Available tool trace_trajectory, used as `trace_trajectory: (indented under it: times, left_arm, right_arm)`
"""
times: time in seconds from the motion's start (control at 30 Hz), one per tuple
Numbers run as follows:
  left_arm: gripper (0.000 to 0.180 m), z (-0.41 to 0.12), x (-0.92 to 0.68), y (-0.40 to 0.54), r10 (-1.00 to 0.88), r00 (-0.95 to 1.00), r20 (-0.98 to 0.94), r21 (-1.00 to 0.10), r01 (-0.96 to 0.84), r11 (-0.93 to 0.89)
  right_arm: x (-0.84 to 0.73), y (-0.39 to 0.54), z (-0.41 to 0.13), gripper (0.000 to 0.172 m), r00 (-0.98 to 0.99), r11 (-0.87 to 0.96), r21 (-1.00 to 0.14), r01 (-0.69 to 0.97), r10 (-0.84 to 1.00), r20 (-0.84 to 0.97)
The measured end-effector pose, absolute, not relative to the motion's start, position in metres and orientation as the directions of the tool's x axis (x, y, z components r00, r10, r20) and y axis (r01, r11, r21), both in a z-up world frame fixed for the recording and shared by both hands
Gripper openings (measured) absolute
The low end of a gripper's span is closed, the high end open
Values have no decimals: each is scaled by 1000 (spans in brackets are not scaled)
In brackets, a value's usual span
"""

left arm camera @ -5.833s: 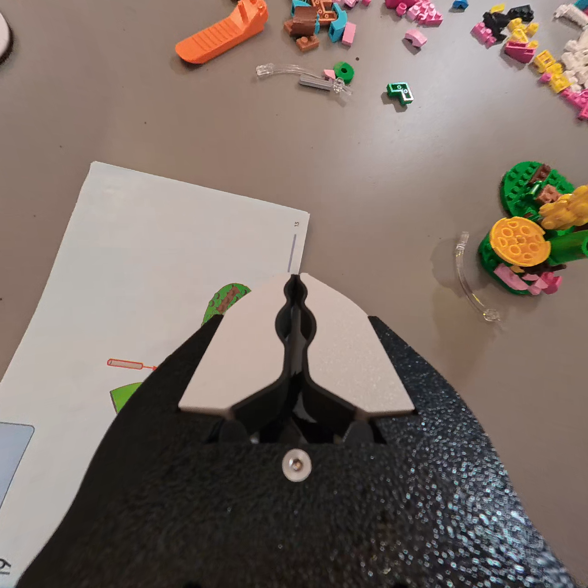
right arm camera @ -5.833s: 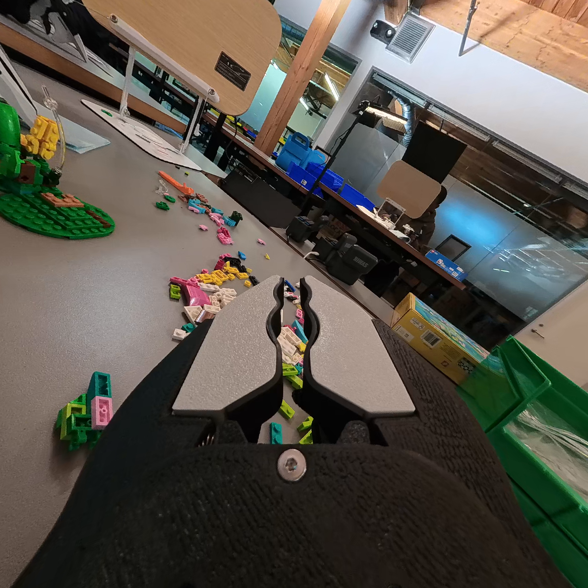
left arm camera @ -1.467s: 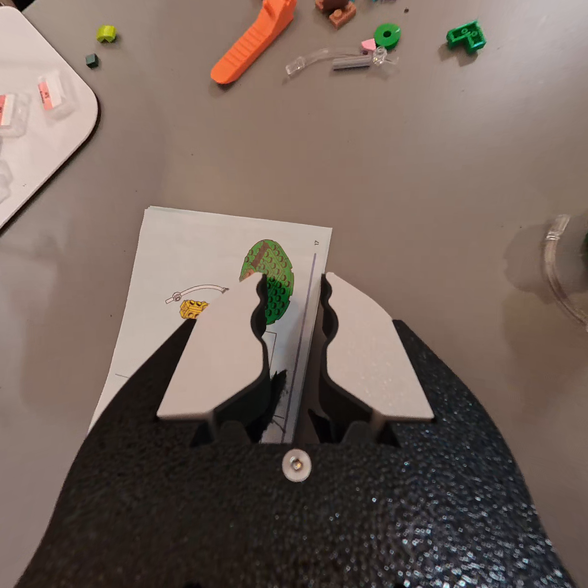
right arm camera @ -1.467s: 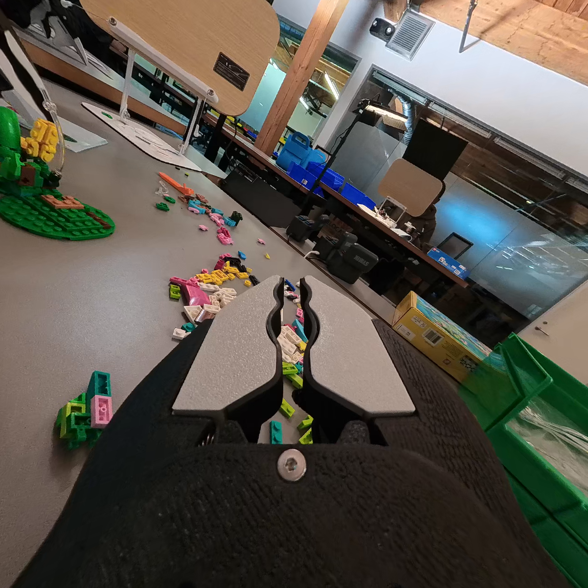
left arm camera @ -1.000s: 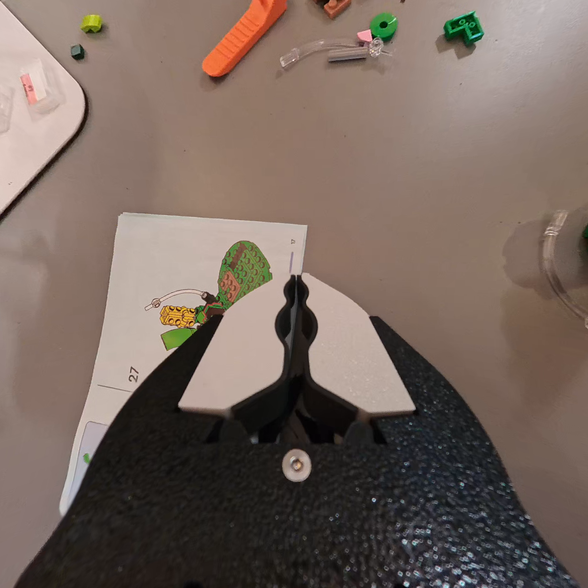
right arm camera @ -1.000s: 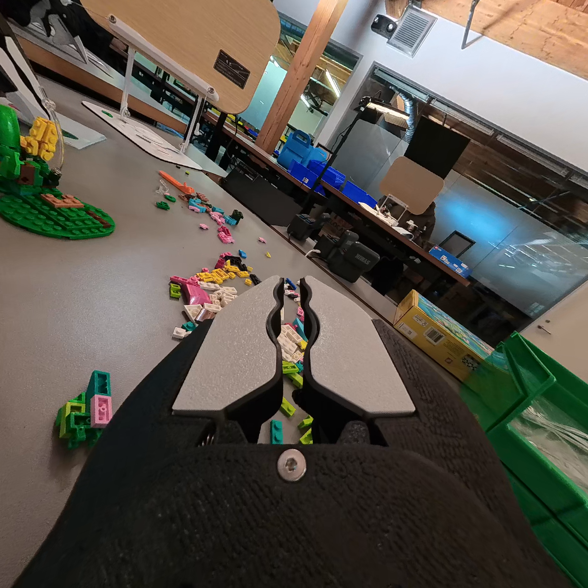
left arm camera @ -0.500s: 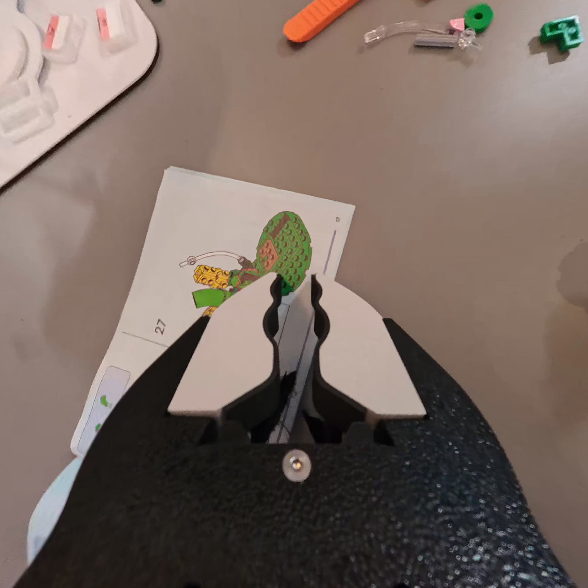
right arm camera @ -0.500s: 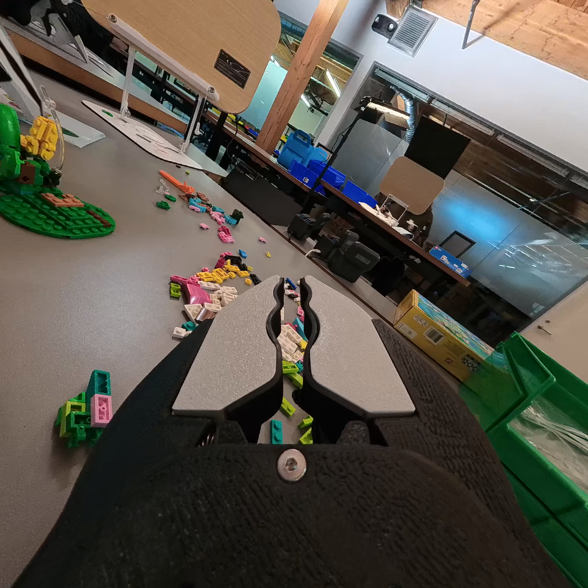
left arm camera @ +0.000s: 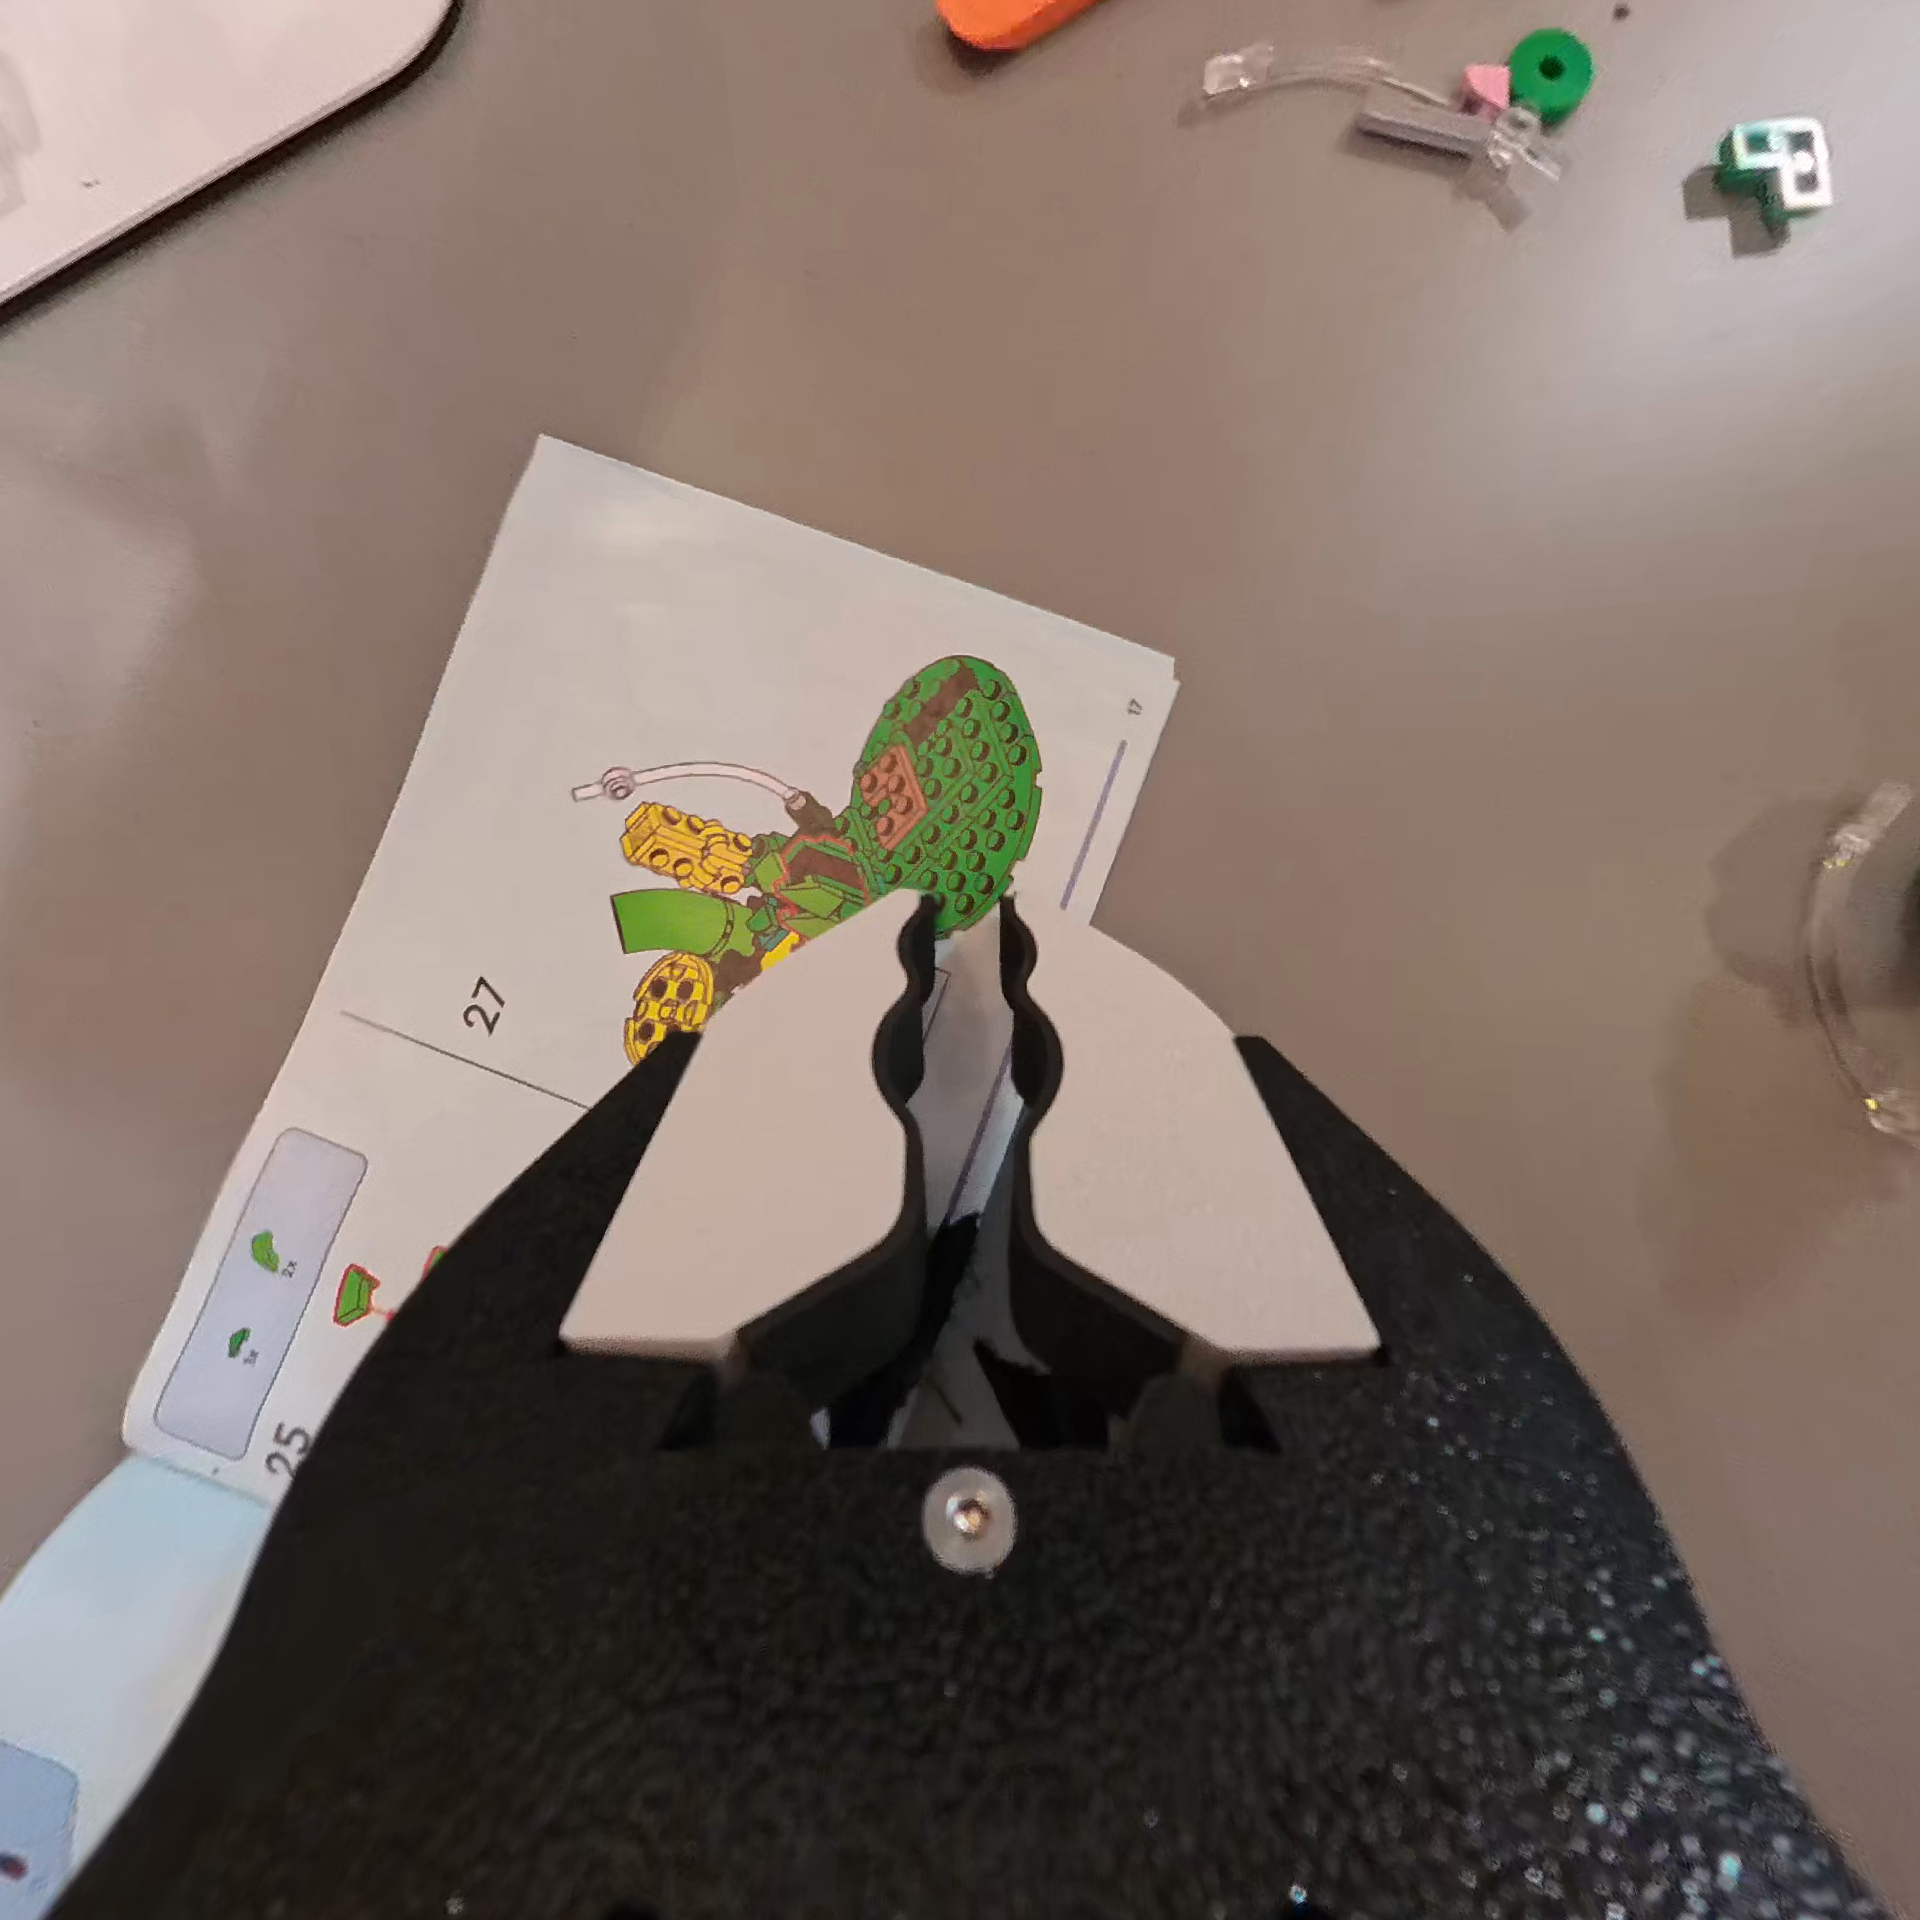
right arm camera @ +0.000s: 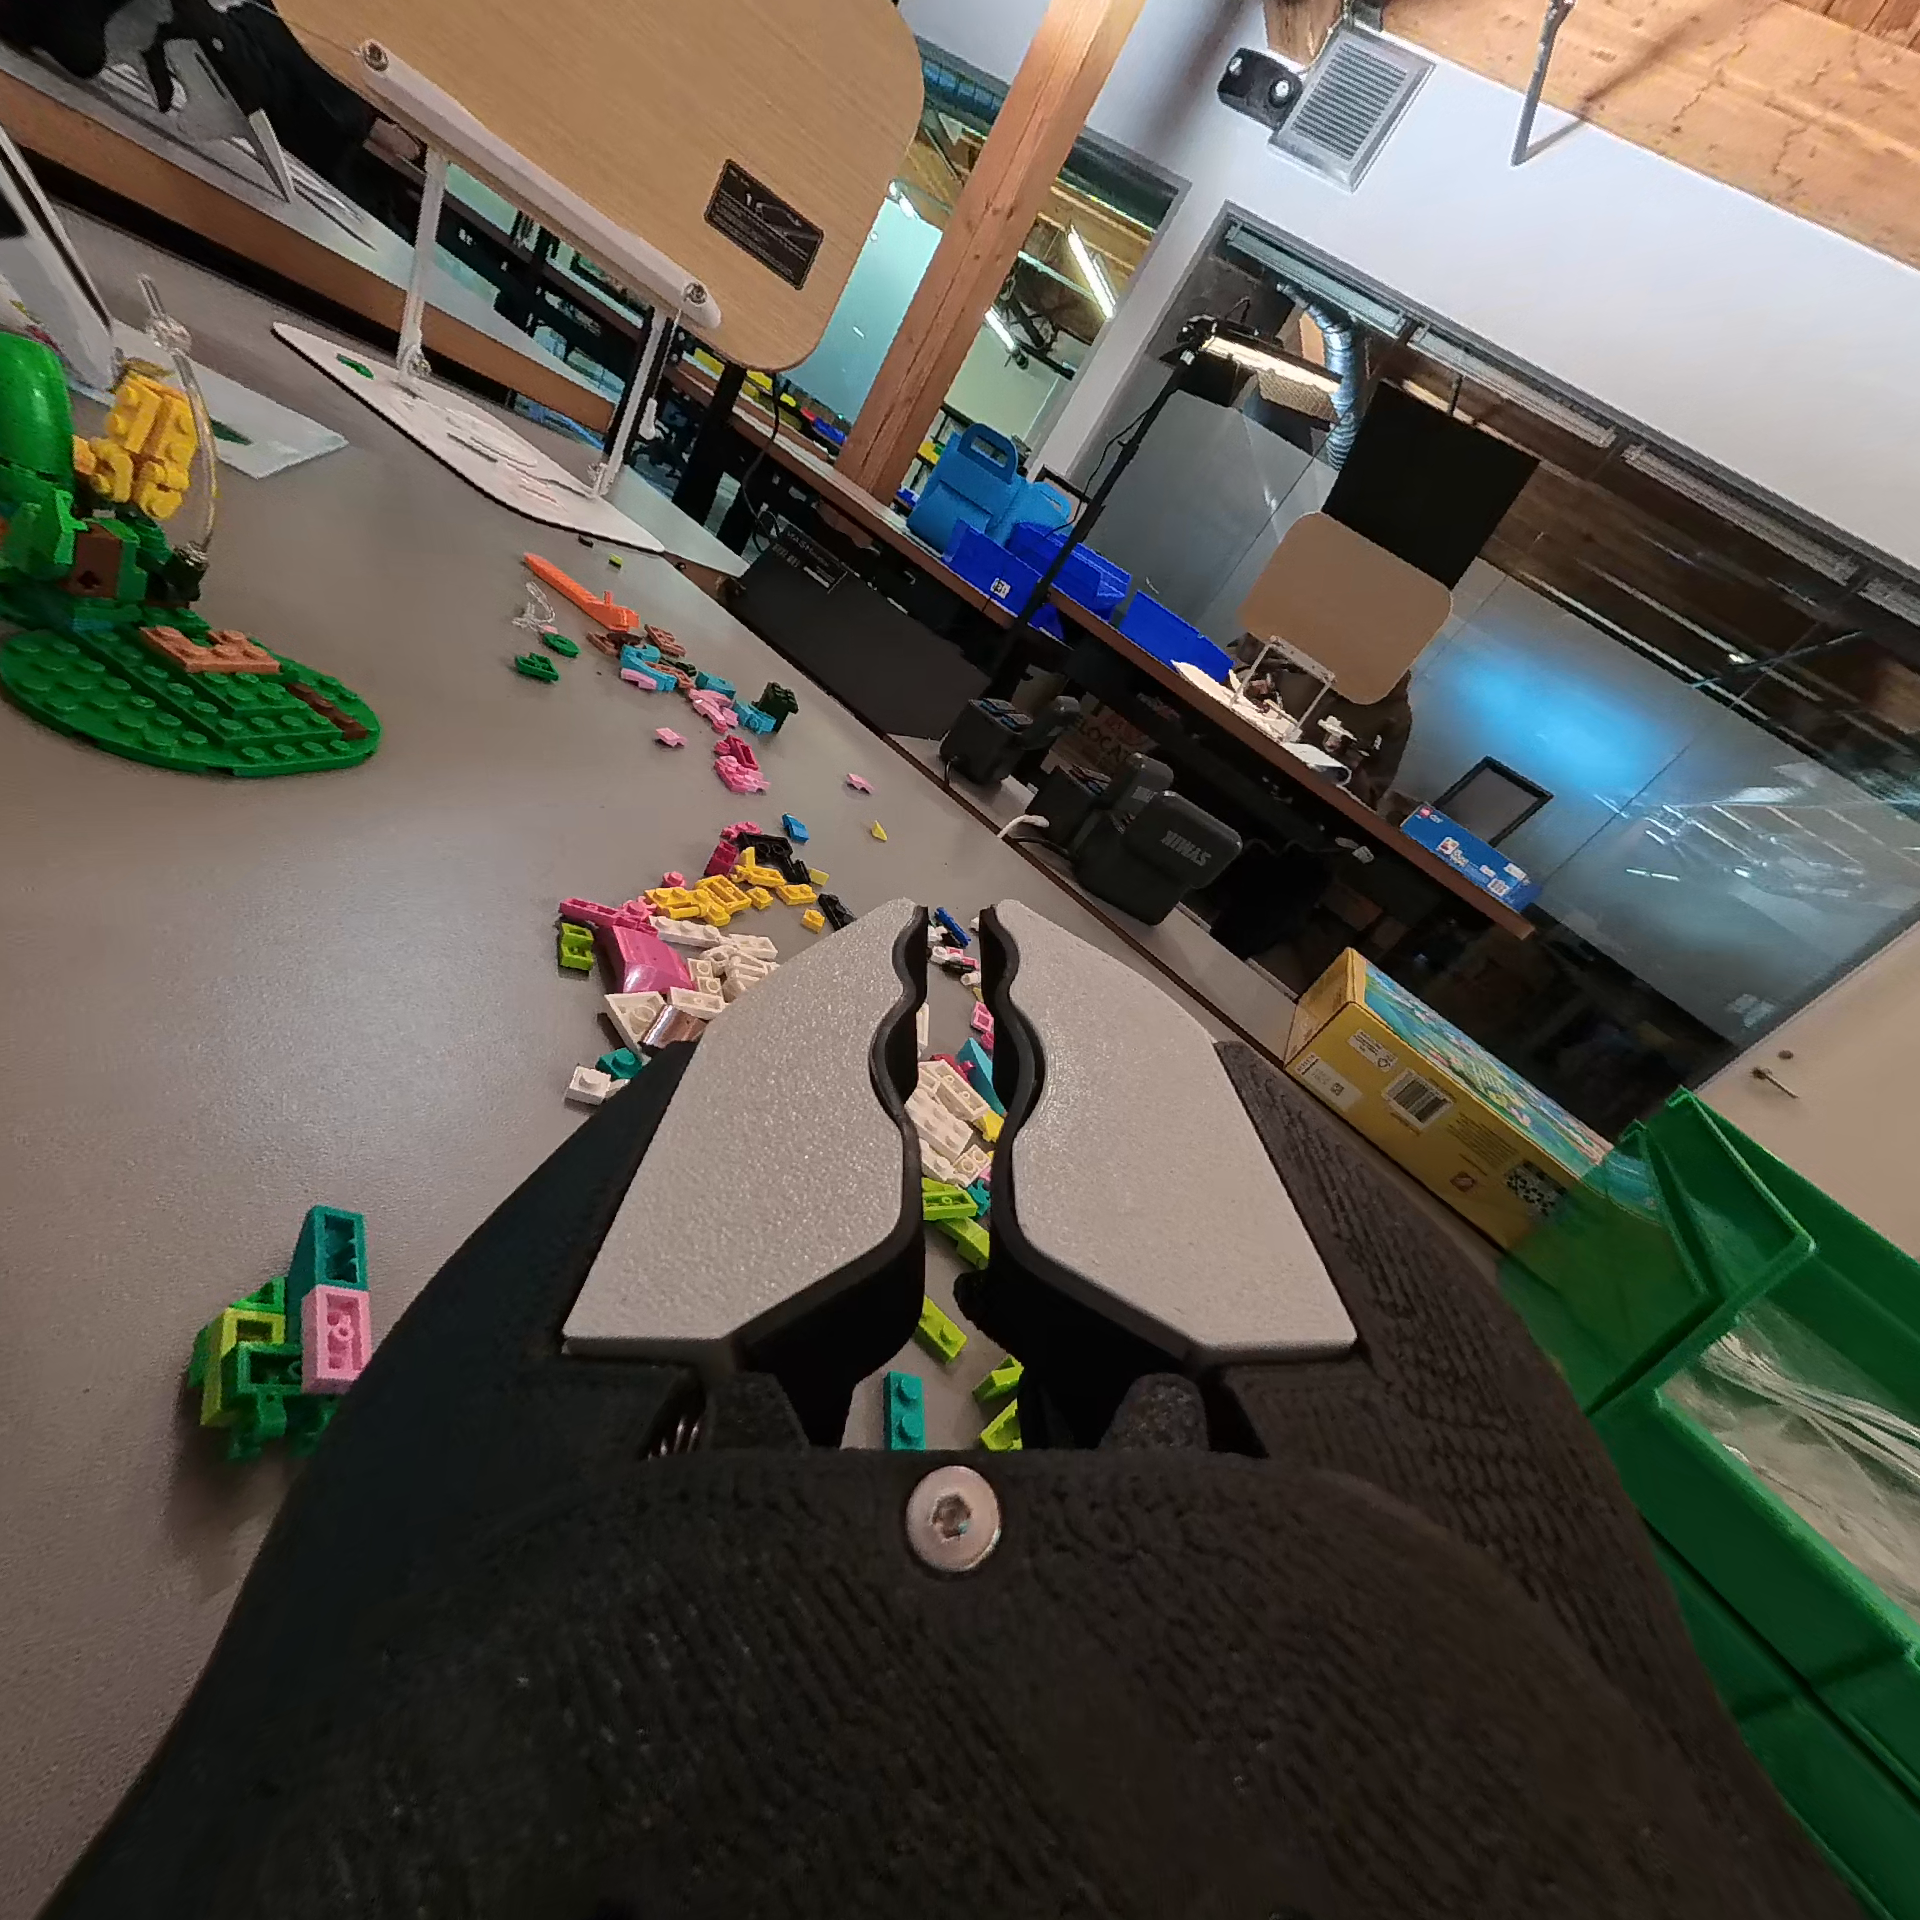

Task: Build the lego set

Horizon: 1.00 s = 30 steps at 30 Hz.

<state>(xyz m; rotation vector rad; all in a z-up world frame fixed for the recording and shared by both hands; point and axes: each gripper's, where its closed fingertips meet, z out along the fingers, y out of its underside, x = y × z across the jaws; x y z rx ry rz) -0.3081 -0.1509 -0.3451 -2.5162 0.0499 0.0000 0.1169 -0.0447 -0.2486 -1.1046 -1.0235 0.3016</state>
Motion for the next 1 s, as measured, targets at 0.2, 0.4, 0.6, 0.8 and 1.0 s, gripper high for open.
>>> trace_trajectory:
  times: [0.2, 0.4, 0.6, 0.8, 1.0]
  left_arm:
    - [17, -315, -341, -128, -37, 978, -205, -668, -167, -725]
    - [61, -326, -355, -100, -223, 973, -55, -649, -204, -732]
    - [49, -336, -368, -88, -238, 971, 30, -667, -158, -728]
    - [43, -345, -371, -89, -266, 964, 18, -610, -201, -766]
    - [41, -345, -372, -88, -254, 967, 15, -600, -194, -776]
  right_arm:
    - [117, -45, -249, 7, 534, 464, -845, 266, 659, 530]
    - [117, -45, -249, 8, 533, 463, -845, 268, 659, 530]
    - [117, -44, -250, 7, 535, 462, -844, 272, 656, 532]
    - [117, -43, -249, 7, 538, 459, -846, 270, 657, 528]
    - [116, -45, -250, 8, 531, 463, -845, 268, 661, 530]
